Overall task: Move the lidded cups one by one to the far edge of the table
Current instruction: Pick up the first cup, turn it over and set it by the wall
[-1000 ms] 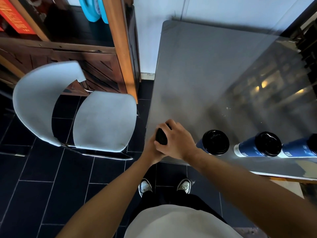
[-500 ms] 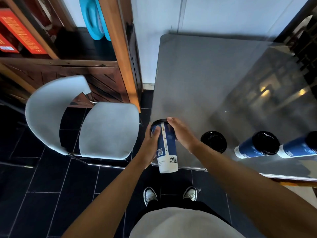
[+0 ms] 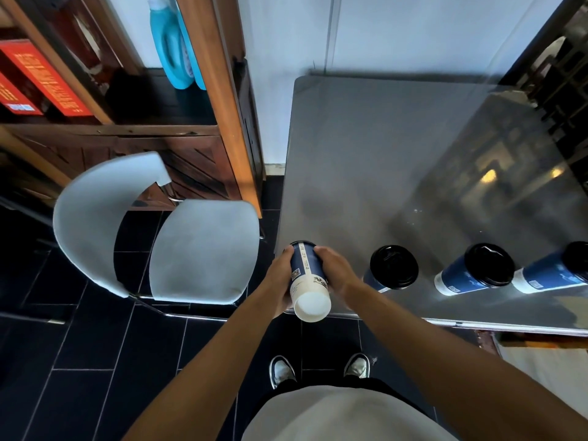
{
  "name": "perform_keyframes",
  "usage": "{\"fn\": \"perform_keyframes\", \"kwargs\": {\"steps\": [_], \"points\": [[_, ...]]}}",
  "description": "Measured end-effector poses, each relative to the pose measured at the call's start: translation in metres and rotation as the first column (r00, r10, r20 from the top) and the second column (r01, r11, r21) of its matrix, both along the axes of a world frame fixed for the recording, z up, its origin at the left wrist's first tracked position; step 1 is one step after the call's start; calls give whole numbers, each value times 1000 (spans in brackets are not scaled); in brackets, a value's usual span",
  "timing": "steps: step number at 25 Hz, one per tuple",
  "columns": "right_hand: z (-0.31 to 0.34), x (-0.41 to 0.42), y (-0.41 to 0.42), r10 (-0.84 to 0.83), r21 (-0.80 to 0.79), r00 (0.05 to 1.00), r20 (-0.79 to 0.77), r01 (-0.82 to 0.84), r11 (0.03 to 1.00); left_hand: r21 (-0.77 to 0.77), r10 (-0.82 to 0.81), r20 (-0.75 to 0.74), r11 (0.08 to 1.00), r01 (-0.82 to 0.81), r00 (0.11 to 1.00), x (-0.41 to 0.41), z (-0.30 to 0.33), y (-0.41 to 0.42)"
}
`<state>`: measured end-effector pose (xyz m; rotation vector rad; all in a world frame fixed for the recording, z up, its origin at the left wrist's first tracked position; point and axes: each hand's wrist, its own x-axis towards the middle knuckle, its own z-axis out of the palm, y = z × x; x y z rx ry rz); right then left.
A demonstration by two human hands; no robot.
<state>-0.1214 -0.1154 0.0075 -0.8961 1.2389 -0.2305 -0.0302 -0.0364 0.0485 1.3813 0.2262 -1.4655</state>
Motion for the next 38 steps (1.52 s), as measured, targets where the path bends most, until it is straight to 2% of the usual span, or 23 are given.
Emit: {"fn": "perform_keyframes", "kwargs": {"steps": [8, 11, 13, 15, 17, 21, 26, 35, 38], "points": [[8, 0, -2, 35, -74, 999, -25, -37, 997, -38, -111, 9, 993, 111, 994, 6, -5, 4], [8, 0, -5, 45, -101, 999, -25, -47, 994, -66, -225, 108, 970, 233, 968, 8, -5, 8], [6, 0, -6, 50, -116, 999, -20, -52, 992, -15, -288, 181, 955, 295, 940, 9, -8, 10], [5, 1, -7, 61, -137, 997, -41, -66, 988, 43, -283, 217, 959, 281, 934, 8, -9, 10], [4, 2, -5, 43, -115, 999, -19, -45, 992, -5, -241, 211, 969, 247, 947, 9, -10, 10], [6, 1, 1, -176, 126, 979, 100, 163, 979, -163, -117, 61, 979, 126, 991, 6, -9, 14], [6, 5, 0, -270, 246, 951, 149, 229, 942, -216, -79, -14, 974, 75, 997, -2, -10, 18], [14, 6, -4, -250, 222, 956, 154, 214, 951, -195, -109, 18, 975, 110, 994, -2, 0, 18], [17, 3, -3, -159, 109, 983, 87, 149, 983, -131, -203, 86, 968, 213, 975, 5, 0, 19]]}}
